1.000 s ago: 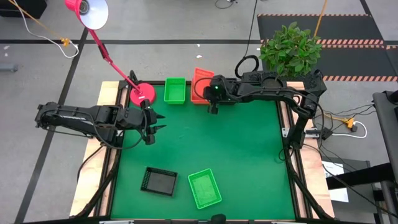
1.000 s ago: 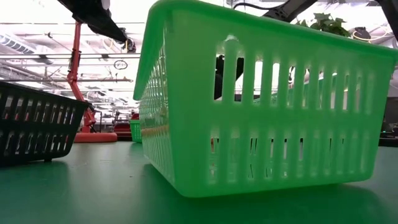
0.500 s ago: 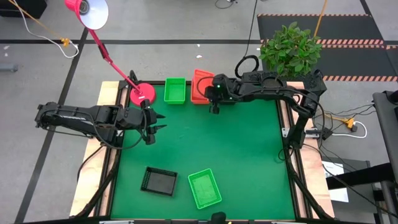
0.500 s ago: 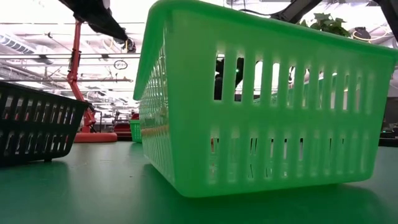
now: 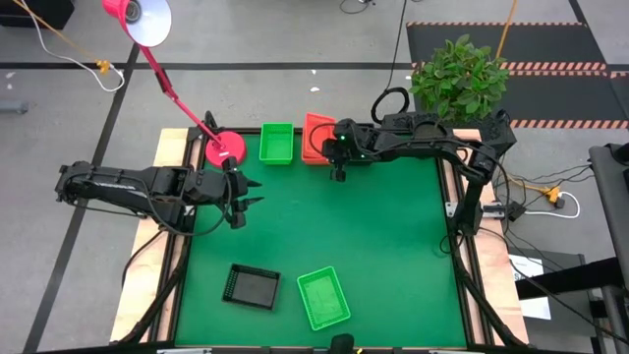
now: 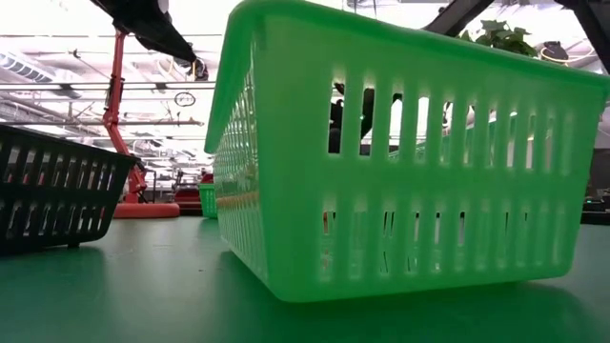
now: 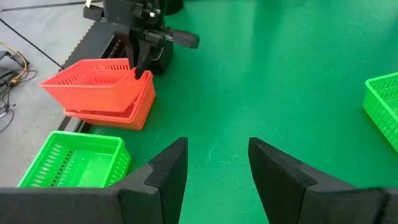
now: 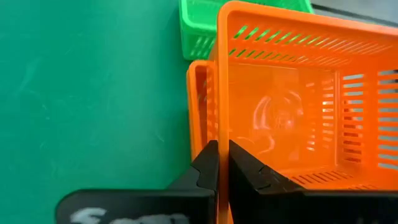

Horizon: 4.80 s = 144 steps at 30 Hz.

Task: Stack baskets by color
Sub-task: Stack the bottom orange basket on top of the orange stacked baskets, then stack the bottom black basket on top of the black stacked baskets

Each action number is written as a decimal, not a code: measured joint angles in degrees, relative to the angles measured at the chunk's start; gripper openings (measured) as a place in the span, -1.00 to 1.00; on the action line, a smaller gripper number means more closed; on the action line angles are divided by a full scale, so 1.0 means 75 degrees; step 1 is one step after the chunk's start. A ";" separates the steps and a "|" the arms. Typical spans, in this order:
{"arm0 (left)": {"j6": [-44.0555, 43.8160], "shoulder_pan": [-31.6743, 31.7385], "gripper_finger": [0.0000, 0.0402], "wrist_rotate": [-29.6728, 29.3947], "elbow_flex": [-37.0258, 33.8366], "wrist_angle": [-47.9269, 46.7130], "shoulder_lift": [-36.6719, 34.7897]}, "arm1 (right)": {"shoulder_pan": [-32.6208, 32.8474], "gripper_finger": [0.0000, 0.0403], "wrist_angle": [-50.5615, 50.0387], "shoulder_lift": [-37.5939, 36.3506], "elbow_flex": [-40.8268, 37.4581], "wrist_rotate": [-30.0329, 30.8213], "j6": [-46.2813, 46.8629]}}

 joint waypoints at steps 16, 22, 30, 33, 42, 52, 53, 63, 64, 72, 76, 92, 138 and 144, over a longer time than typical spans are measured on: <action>0.0050 0.0003 -0.14 0.0000 0.0000 0.0000 0.0000 | -0.0003 -0.48 0.0062 0.0002 0.0003 0.0221 -0.0176; 0.0038 0.0001 -0.14 0.0000 0.0000 -0.0003 0.0000 | 0.0053 -0.25 0.0057 -0.0160 0.0003 0.0229 0.0039; -0.0549 -0.0001 -0.14 0.0000 0.0000 -0.0018 0.0000 | 0.0592 -0.15 -0.0498 -0.1062 0.0007 0.0214 0.0627; -0.0635 -0.0131 -0.14 0.0034 0.0000 -0.0070 0.0000 | 0.0964 -0.15 -0.1108 -0.1471 0.0009 0.0216 0.0818; -0.0642 -0.0792 -0.14 0.0041 0.0000 -0.0053 0.0078 | 0.2319 -0.15 -0.2555 -0.2367 0.0006 0.0213 0.1649; -0.0782 -0.1233 -0.14 0.0044 0.0003 -0.0140 0.0883 | 0.3416 -0.19 -0.1950 -0.2461 -0.0403 0.0234 0.2165; -0.0825 -0.1279 -0.14 0.0041 0.0003 -0.0146 0.1005 | 0.3467 -0.19 -0.1738 -0.2458 -0.0563 0.0234 0.2165; -0.0878 -0.2771 -0.14 0.0066 0.0003 -0.0839 0.2020 | 0.3895 -0.20 -0.1209 -0.2631 -0.1818 0.0225 0.3187; -0.0837 -0.2991 -0.14 0.0081 0.0003 -0.1121 0.2055 | 0.3934 -0.21 -0.1181 -0.2675 -0.1874 0.0225 0.3232; -0.0540 -0.4630 -0.14 0.0493 0.0003 -0.2812 0.2090 | 0.4124 -0.21 -0.0385 -0.2740 -0.2011 0.0219 0.3188; 0.0359 -0.5256 -0.14 0.0722 0.0003 -0.2641 0.2092 | 0.4138 -0.21 -0.0206 -0.2740 -0.2011 0.0216 0.3141; 0.3035 -0.6017 -0.14 0.1054 0.0003 -0.2469 0.2967 | 0.4138 -0.21 0.0004 -0.2740 -0.2011 0.0219 0.3106; 0.2434 -0.3848 -0.95 -0.1926 0.0000 -0.3604 0.3437 | 0.4307 -0.21 0.1606 -0.2622 -0.2018 0.2440 0.3996; 0.3362 -0.2682 -0.93 -0.2650 0.0000 -0.2195 0.3421 | 0.4548 -0.21 0.2454 -0.2632 -0.2017 0.2618 0.3669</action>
